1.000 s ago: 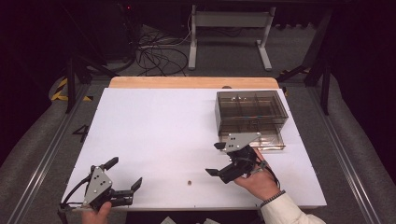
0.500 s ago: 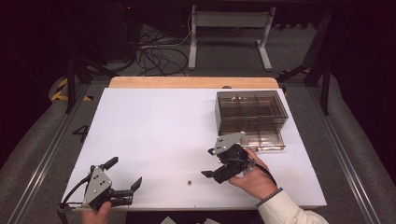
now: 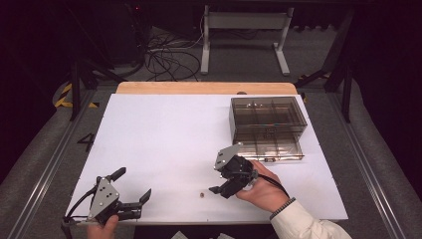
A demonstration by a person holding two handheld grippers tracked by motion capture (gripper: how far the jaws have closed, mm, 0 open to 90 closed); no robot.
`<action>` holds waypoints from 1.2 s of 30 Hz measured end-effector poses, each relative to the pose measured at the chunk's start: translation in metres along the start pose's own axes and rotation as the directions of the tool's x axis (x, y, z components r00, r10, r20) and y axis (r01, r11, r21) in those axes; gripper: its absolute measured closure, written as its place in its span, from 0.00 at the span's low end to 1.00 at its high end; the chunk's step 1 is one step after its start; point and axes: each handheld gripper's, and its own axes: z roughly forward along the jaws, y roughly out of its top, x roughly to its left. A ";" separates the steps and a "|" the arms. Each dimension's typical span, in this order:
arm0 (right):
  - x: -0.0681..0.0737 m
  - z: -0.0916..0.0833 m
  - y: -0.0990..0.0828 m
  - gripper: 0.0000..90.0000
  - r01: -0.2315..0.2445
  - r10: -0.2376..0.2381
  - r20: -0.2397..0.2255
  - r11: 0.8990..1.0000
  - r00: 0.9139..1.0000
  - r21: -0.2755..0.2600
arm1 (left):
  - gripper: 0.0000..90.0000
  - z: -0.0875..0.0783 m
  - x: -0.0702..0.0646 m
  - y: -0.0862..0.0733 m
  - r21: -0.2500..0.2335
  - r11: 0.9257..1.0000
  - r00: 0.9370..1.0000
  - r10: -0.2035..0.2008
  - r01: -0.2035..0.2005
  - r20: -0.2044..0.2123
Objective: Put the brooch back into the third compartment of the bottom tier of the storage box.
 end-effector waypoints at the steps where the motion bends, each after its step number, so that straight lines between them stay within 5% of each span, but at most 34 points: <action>1: 0.000 0.000 0.000 0.35 0.000 0.000 0.000 1.000 1.000 0.000 | 0.02 0.000 0.000 0.000 0.000 1.000 1.000 0.000 0.000 0.000; 36: 0.024 0.058 0.020 0.54 0.107 -0.098 -0.066 0.981 0.993 0.162 | 0.02 0.000 0.001 0.000 0.000 1.000 1.000 -0.002 0.002 0.005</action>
